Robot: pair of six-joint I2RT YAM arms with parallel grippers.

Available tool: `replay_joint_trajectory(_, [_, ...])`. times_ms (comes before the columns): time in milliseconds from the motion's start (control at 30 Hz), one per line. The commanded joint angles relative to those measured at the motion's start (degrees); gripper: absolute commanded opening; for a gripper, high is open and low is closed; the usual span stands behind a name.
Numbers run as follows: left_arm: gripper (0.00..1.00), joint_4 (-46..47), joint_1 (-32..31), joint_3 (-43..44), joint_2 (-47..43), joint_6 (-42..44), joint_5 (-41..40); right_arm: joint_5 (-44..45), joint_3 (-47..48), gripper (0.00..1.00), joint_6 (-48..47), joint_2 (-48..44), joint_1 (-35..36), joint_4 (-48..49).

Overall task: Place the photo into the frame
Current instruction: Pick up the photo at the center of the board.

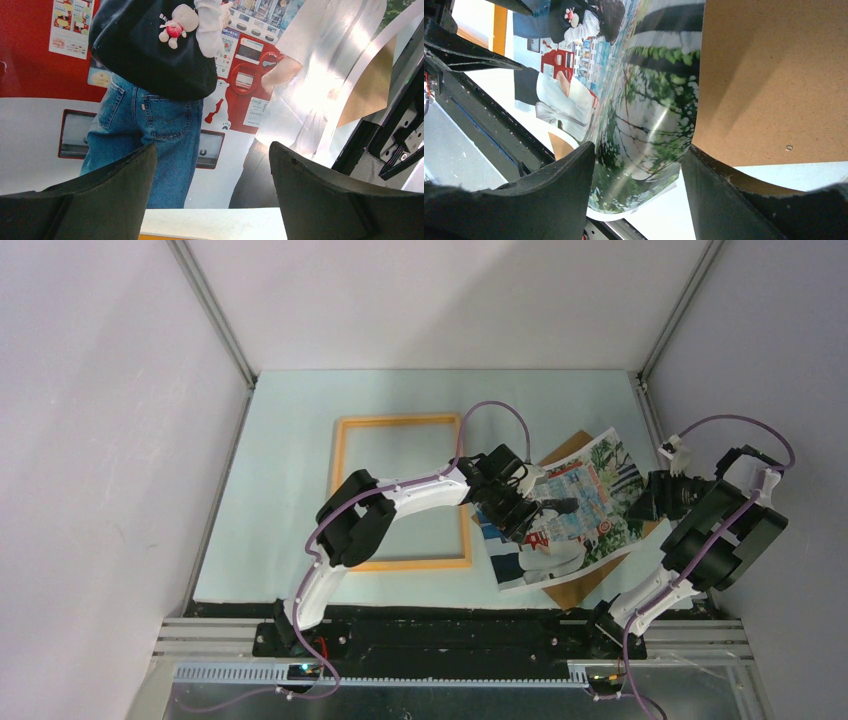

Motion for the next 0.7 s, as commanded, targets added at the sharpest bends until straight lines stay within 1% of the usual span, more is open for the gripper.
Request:
replay_joint_trajectory(0, [0.89, -2.35, -0.46, -1.51, 0.83, 1.04, -0.85, 0.19, 2.19, 0.67, -3.61, -0.02, -0.17, -3.0])
replay_joint_trajectory(400, [0.89, -2.31, -0.5, -1.44, 1.27, 1.08, -0.81, 3.82, 5.1, 0.66, -5.81, 1.95, -1.16, -4.55])
replay_joint_trajectory(667, [0.88, -2.35, -0.42, -1.34, 1.8, 1.22, 0.33, 6.81, 7.49, 0.65, -6.25, 4.36, -1.43, -2.6])
